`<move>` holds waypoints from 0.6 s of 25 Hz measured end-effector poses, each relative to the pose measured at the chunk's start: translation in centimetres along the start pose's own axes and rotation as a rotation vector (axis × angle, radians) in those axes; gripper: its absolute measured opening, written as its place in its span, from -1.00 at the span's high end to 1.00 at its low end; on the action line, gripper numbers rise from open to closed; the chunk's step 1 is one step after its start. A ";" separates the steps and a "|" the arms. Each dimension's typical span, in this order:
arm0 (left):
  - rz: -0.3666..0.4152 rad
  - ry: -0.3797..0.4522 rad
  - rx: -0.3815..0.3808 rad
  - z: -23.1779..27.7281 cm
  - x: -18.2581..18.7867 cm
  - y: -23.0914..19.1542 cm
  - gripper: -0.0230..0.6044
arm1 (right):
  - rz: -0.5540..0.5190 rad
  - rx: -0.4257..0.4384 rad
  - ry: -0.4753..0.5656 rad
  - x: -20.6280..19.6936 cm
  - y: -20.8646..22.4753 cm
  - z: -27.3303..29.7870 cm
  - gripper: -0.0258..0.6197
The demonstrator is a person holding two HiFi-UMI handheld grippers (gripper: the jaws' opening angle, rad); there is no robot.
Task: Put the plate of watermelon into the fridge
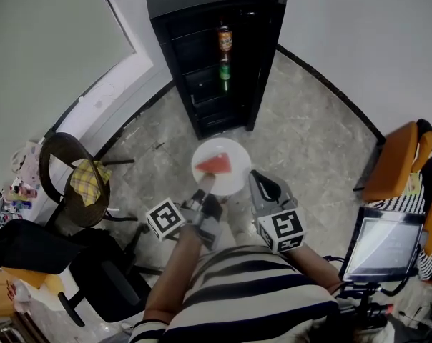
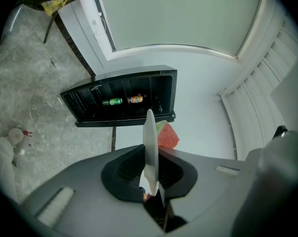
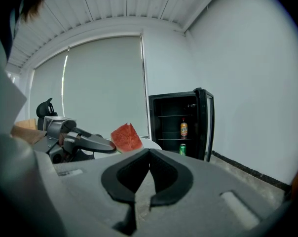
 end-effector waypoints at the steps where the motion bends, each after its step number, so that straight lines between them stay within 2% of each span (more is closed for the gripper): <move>1: -0.001 -0.005 0.001 0.4 0.3 0.0 0.86 | 0.002 -0.005 -0.001 0.1 0.2 0.4 0.93; 15: -0.015 -0.082 0.011 5.3 4.0 -1.0 0.86 | 0.003 -0.082 -0.010 1.4 2.5 5.1 0.93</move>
Point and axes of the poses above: the fingertips, and each gripper's own axes: z forward along the fingers, y to its right, x out of its top, the point moved 3 cm from there along -z, backward along the fingers
